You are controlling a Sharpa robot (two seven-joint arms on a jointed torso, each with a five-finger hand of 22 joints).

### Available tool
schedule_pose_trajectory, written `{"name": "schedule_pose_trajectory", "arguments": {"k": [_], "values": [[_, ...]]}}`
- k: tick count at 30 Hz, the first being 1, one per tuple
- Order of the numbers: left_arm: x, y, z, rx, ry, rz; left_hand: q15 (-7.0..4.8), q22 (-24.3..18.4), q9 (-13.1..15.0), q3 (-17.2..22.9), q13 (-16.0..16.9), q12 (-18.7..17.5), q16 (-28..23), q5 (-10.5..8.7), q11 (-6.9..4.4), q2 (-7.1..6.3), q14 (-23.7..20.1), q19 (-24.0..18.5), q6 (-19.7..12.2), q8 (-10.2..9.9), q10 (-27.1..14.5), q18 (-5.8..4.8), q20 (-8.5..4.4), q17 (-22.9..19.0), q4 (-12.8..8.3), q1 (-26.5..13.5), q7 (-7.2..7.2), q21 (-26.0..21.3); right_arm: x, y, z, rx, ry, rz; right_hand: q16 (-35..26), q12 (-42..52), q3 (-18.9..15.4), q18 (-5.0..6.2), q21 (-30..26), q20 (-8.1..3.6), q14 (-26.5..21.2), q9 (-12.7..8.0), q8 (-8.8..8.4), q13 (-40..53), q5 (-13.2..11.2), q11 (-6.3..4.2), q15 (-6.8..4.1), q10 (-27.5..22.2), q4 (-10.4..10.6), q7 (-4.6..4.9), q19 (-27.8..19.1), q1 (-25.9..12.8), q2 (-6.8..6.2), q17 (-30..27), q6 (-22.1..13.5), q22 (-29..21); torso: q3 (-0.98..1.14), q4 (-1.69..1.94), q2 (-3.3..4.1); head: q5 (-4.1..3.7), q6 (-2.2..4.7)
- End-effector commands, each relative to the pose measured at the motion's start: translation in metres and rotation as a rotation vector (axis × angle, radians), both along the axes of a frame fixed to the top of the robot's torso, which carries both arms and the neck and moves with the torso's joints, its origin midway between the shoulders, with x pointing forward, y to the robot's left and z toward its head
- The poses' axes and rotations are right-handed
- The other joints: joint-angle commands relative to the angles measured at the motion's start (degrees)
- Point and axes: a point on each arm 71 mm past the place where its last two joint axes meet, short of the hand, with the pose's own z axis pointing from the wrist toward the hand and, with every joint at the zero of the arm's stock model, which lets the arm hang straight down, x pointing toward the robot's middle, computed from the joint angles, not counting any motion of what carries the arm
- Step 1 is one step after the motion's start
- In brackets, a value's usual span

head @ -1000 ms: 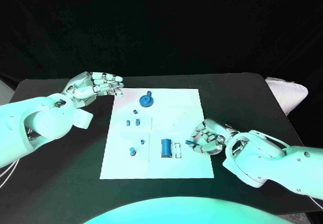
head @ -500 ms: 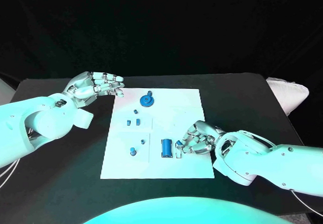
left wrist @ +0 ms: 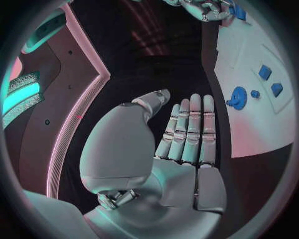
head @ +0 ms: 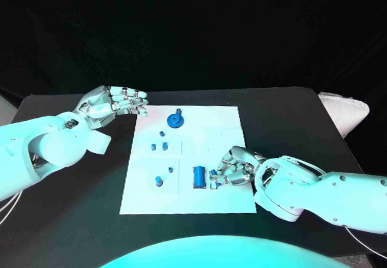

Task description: Assemble the parts on the task board

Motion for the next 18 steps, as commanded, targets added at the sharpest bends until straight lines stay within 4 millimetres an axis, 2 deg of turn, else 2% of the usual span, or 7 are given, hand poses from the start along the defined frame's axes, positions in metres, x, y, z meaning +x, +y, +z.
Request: {"name": "schedule_pose_trajectory", "arguments": {"k": [1,18], "values": [[-0.0008,-0.0018,0.0009,-0.015,-0.001,-0.014,0.05,-0.05,-0.08,-0.32,0.09,-0.09,-0.39,-0.11,0.01,0.0,0.2,0.43,0.2,0.24,0.42,0.58,-0.17,0.06,0.0,0.76,-0.02,-0.15,-0.0014,0.003,0.0001,-0.013,-0.006,0.024,0.2,0.19,-0.21,-0.33,0.41,-0.42,5.93,-0.05,-0.04,15.08,-0.36,-0.58,-0.38,5.98,0.0,-0.13,2.83,-0.19,0.55,15.07,0.21,12.07,-0.01,-0.01,-0.03,0.09,0.01],[-0.0006,-0.0008,0.0007,-0.013,0.0,-0.012,0.06,-0.14,-0.1,-0.36,0.08,-0.11,-0.52,-0.13,0.02,0.02,0.21,0.5,0.21,0.25,0.44,0.58,-0.16,0.22,0.08,0.76,-0.02,-0.32,-0.0025,0.0053,-0.0013,-0.026,0.012,0.051,0.2,0.19,-0.55,-0.4,0.83,-0.49,5.93,-0.03,0.11,15.08,-0.75,-0.7,-0.49,5.98,0.06,-0.26,2.93,-0.72,1.01,15.07,0.53,12.17,-0.04,0.02,-0.05,0.23,0.01]]}}
